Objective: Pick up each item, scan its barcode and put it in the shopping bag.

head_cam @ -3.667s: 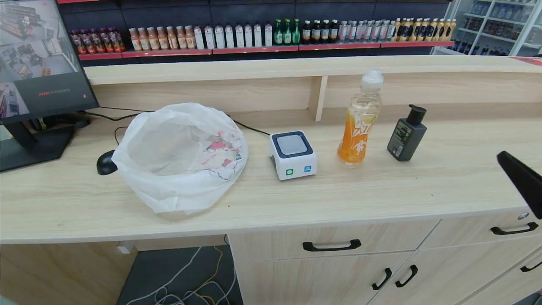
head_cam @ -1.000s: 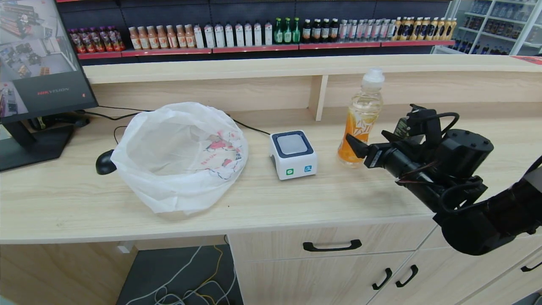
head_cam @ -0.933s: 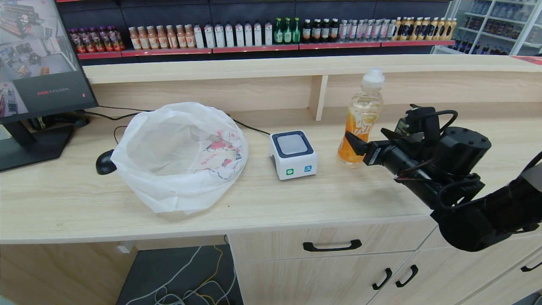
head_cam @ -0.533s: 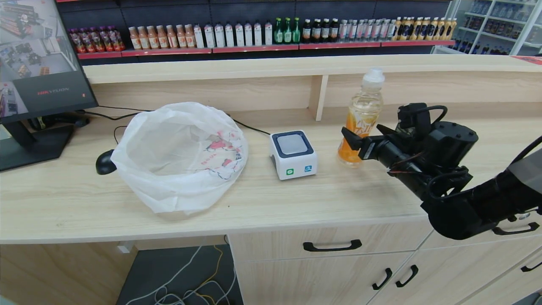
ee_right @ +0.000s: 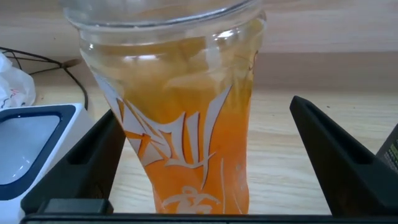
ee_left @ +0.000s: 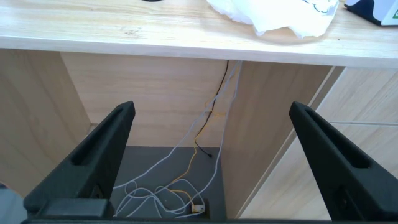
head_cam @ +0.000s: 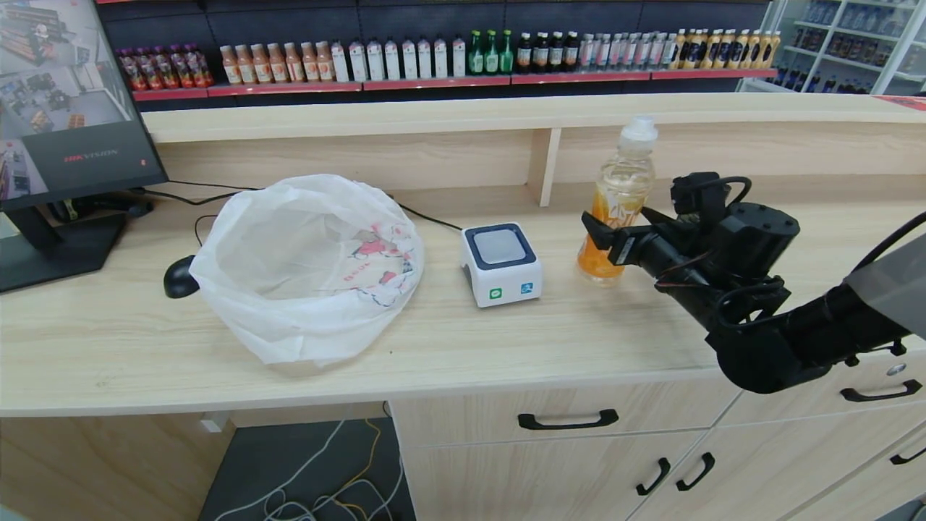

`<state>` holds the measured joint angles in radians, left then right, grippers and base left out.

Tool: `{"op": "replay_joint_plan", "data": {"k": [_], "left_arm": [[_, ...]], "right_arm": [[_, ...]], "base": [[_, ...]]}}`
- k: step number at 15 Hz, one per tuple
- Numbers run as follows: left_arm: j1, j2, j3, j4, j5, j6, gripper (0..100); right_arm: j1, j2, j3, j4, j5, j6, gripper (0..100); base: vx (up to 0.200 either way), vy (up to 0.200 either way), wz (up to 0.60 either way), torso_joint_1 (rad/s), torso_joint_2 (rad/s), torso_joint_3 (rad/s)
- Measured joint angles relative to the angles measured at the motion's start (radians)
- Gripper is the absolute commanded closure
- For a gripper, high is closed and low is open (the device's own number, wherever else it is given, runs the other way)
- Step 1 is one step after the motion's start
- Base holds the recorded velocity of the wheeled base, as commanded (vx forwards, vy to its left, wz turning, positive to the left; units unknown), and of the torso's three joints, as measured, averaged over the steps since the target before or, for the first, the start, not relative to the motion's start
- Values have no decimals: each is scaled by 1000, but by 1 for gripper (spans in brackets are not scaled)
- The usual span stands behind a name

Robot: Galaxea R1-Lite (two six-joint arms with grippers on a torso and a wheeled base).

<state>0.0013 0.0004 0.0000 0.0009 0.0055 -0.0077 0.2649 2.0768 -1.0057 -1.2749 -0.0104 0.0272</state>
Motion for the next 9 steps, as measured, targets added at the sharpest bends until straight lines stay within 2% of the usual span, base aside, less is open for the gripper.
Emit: {"op": "replay_joint_plan", "data": {"k": [9], "left_arm": [[0,0,0,-1,0,0,0]], "right_arm": [[-6,56,-131,63,1,-5,0]], "base": [[0,0,0,0,0,0]]}}
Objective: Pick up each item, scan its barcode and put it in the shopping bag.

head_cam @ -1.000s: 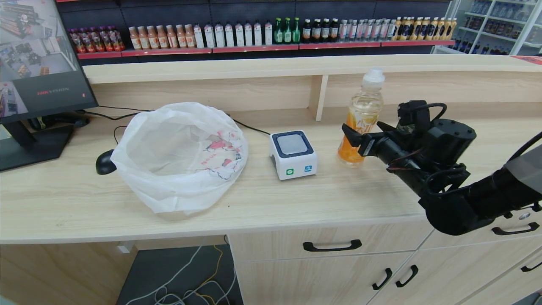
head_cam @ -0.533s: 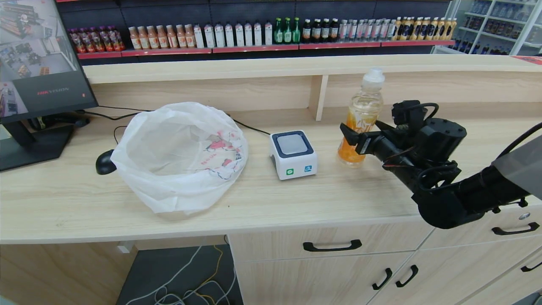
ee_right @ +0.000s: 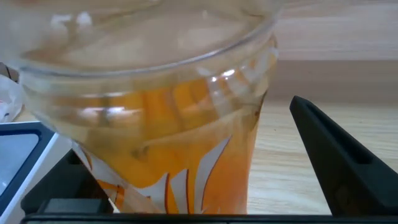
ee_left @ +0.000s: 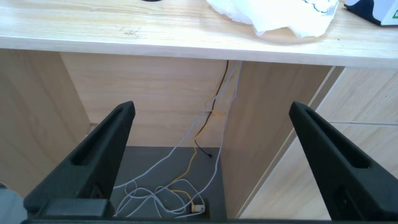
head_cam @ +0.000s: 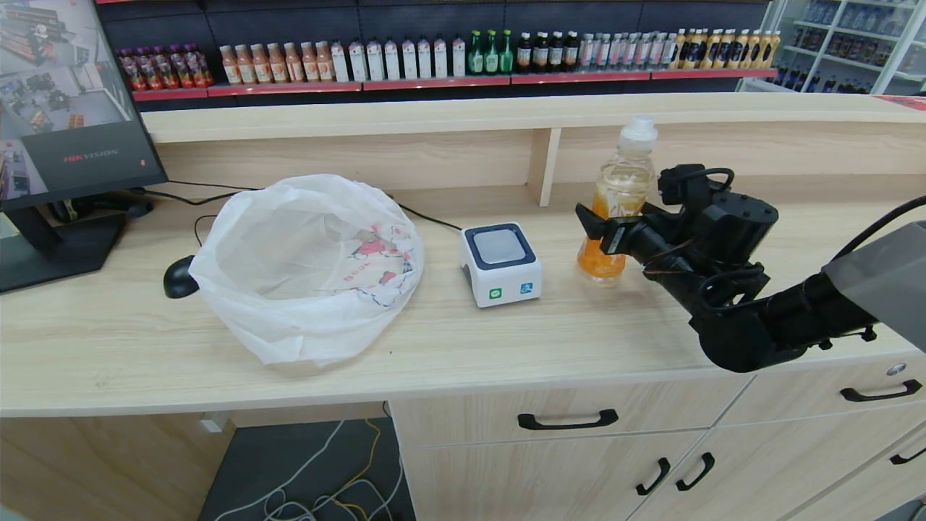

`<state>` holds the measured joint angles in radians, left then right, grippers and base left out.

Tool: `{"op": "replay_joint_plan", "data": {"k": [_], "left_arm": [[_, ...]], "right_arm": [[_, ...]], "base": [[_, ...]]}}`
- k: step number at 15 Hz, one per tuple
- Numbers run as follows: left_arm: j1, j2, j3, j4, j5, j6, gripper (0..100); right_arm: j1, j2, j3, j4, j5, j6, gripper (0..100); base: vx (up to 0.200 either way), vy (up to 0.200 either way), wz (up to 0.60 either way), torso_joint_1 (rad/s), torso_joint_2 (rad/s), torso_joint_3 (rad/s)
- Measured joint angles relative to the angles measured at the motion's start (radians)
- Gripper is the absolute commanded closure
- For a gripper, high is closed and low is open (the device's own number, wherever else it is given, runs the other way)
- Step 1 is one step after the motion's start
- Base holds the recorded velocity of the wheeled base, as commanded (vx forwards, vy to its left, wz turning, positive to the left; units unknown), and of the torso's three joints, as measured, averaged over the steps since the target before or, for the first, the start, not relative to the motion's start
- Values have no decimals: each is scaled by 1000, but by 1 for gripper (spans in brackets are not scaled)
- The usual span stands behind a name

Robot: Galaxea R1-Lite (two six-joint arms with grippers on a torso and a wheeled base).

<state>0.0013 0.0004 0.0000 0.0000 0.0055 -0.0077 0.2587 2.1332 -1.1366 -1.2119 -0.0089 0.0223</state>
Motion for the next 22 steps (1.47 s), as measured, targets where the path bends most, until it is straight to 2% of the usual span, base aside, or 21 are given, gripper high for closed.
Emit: {"op": "replay_joint_plan", "data": {"k": [5,6,22], "left_arm": [[0,0,0,0,0,0,0],[0,0,0,0,0,0,0],[0,0,0,0,0,0,0]], "right_arm": [[0,4,-7,1,0,1,0],[0,4,-7,1,0,1,100],[8,-29,-22,9,34,10,100]], "base": [[0,0,0,0,0,0],[0,0,0,0,0,0],[0,0,0,0,0,0]]}}
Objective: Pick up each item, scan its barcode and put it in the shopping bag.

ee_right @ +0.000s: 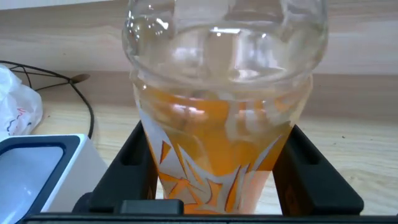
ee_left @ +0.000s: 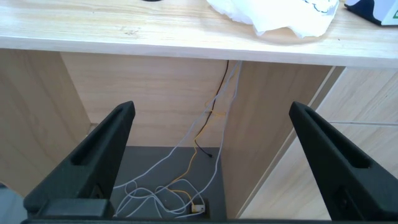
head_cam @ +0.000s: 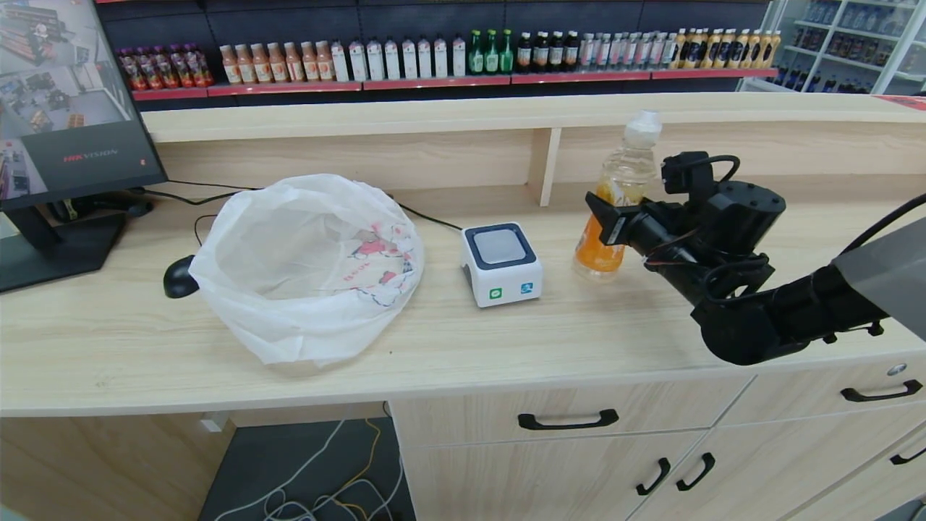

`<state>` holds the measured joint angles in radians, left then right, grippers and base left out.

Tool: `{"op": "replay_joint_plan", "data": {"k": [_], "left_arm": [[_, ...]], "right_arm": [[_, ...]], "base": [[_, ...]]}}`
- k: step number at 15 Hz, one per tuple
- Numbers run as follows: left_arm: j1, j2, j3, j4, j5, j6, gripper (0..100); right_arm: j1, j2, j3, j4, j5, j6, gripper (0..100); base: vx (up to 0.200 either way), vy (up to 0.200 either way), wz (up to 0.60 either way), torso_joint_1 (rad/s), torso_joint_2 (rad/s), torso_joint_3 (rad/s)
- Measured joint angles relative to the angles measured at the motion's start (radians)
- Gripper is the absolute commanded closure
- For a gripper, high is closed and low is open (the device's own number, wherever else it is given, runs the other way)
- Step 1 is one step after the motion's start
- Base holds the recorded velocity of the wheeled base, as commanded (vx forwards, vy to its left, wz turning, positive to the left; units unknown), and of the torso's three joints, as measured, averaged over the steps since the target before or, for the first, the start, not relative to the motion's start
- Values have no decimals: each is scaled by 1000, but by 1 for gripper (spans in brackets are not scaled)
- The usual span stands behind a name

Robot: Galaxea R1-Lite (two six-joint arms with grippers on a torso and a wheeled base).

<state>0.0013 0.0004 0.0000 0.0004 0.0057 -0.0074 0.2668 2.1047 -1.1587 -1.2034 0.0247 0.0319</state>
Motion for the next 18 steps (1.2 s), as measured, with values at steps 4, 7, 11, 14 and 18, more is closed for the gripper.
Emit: {"op": "replay_joint_plan", "data": {"k": [4,7,11,14,18], "left_arm": [[0,0,0,0,0,0,0],[0,0,0,0,0,0,0],[0,0,0,0,0,0,0],[0,0,0,0,0,0,0],[0,0,0,0,0,0,0]], "right_arm": [[1,-39,21,0,5,0,100],[1,-77,61,-3,23,0,100],[1,-135,118,-5,24,0,100],[6,-180,164,-7,24,-2,100],[19,-265,265,-10,43,-20,100]], "base": [[0,0,0,0,0,0],[0,0,0,0,0,0],[0,0,0,0,0,0],[0,0,0,0,0,0],[0,0,0,0,0,0]]}}
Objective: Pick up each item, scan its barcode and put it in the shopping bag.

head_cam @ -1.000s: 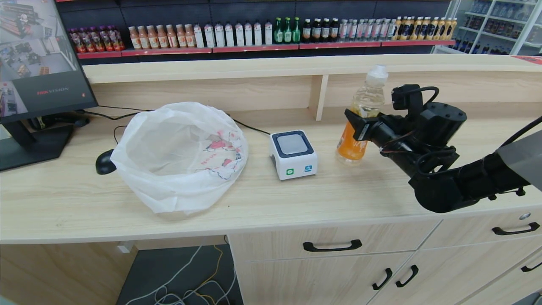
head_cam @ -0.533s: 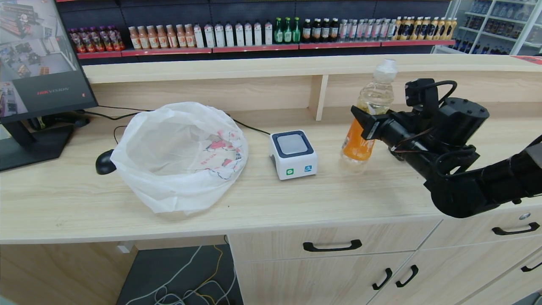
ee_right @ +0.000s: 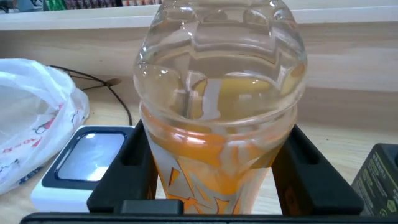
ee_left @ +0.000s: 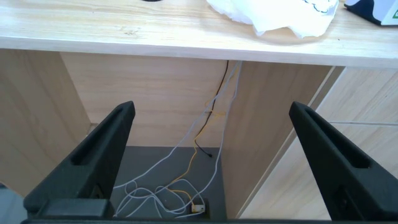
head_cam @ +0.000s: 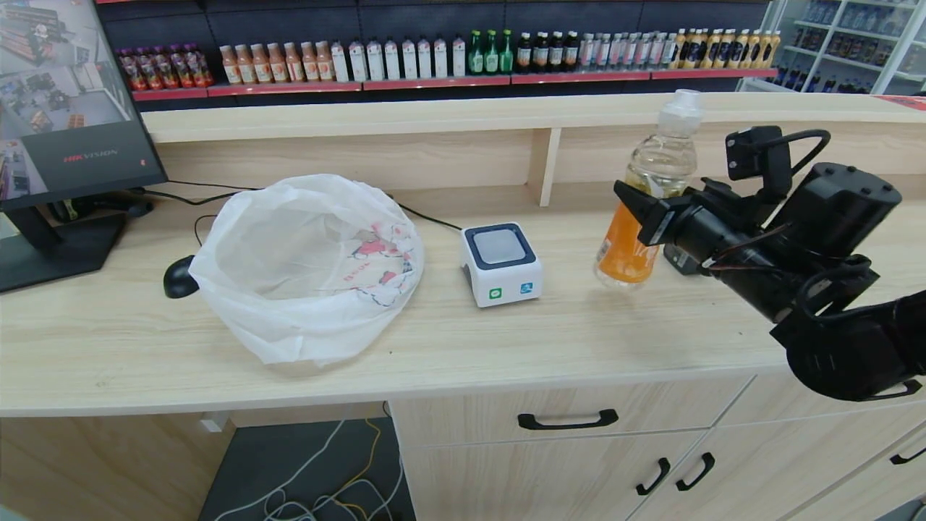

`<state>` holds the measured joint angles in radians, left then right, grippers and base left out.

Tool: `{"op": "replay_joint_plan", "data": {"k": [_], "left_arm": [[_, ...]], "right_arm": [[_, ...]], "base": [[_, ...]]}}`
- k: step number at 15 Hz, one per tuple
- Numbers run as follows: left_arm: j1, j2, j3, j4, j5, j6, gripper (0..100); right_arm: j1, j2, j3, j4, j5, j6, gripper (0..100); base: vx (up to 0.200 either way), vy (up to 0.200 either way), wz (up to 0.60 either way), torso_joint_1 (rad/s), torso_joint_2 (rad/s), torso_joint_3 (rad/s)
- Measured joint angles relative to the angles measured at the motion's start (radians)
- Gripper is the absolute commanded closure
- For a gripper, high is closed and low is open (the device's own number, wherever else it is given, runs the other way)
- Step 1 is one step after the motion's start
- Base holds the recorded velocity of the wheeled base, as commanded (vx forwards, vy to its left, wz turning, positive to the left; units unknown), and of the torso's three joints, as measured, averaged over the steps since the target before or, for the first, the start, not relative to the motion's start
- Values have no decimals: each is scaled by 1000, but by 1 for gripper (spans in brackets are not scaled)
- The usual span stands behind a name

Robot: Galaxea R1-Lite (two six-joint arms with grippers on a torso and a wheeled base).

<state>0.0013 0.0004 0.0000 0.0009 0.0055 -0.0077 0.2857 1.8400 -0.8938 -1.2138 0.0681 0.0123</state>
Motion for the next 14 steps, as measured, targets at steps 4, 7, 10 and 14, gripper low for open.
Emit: {"op": "replay_joint_plan", "data": {"k": [4,7,10,14], "left_arm": [[0,0,0,0,0,0,0],[0,0,0,0,0,0,0],[0,0,0,0,0,0,0],[0,0,0,0,0,0,0]], "right_arm": [[4,-114,151,-1,7,-29,100],[10,-200,256,-2,4,-70,100],[38,-277,373,-24,0,-76,100],[68,-369,558,-147,-4,-113,100]], "base": [[0,0,0,0,0,0],[0,0,0,0,0,0],[0,0,0,0,0,0],[0,0,0,0,0,0]]}}
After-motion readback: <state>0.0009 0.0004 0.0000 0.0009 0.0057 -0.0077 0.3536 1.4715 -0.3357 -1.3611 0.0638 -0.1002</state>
